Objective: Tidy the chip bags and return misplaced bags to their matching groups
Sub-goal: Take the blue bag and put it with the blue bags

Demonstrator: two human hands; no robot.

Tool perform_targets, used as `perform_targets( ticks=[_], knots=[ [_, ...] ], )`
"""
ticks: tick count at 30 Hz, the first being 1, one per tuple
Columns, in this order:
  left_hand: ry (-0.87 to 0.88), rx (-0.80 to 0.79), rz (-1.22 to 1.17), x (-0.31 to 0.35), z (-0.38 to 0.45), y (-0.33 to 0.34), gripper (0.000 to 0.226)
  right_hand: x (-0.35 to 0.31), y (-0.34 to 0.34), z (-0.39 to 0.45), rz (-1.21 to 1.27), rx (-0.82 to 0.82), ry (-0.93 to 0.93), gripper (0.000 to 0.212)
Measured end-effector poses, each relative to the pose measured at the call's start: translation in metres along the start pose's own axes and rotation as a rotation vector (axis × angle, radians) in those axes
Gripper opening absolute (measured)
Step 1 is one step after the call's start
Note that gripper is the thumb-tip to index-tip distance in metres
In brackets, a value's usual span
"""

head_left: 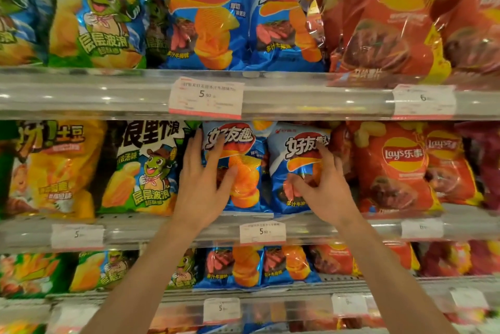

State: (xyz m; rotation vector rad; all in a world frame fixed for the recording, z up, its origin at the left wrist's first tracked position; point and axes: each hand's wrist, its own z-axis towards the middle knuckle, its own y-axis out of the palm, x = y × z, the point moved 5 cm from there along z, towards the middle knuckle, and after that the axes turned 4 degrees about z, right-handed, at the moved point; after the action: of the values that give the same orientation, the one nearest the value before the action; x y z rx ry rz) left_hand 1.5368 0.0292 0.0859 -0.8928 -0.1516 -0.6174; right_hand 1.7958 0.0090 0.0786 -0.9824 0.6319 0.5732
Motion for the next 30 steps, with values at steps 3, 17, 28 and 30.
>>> perform_targets(
  ticks=[3,17,28,30],
  knots=[
    [0.200,-0.019,0.213,0.005,0.017,0.011,0.066,-0.002,0.005,-0.001,-0.073,0.009,-0.042,0.095],
    [0.089,-0.118,0.348,0.018,0.022,0.043,0.072,-0.004,0.018,0.000,-0.355,0.087,-0.004,0.095],
    [-0.058,-0.205,0.128,-0.001,0.000,0.030,0.081,-0.001,0.015,-0.003,-0.380,0.149,-0.057,0.089],
    [-0.062,-0.196,0.146,0.000,0.000,0.033,0.080,0.001,0.016,-0.003,-0.372,0.135,-0.041,0.089]
  ],
)
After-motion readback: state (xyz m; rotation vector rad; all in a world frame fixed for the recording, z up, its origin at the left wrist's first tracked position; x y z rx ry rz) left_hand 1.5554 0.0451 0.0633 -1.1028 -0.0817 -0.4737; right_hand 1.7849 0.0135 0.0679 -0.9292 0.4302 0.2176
